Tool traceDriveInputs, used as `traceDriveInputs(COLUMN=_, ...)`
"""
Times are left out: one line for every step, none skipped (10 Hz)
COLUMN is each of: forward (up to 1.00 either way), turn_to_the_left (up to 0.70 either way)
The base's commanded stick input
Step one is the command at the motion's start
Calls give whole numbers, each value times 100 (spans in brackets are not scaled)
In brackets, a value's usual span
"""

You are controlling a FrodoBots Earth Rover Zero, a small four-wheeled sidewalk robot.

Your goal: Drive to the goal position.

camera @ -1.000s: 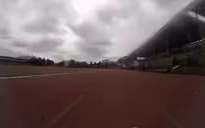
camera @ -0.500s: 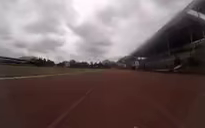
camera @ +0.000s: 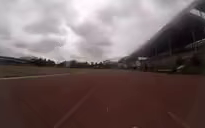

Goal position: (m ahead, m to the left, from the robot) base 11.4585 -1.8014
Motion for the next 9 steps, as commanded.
traceDriveInputs(forward=70, turn_to_the_left=0)
traceDriveInputs(forward=70, turn_to_the_left=0)
traceDriveInputs(forward=70, turn_to_the_left=0)
traceDriveInputs(forward=70, turn_to_the_left=0)
traceDriveInputs(forward=70, turn_to_the_left=0)
traceDriveInputs(forward=70, turn_to_the_left=0)
traceDriveInputs(forward=70, turn_to_the_left=0)
traceDriveInputs(forward=70, turn_to_the_left=0)
traceDriveInputs(forward=70, turn_to_the_left=0)
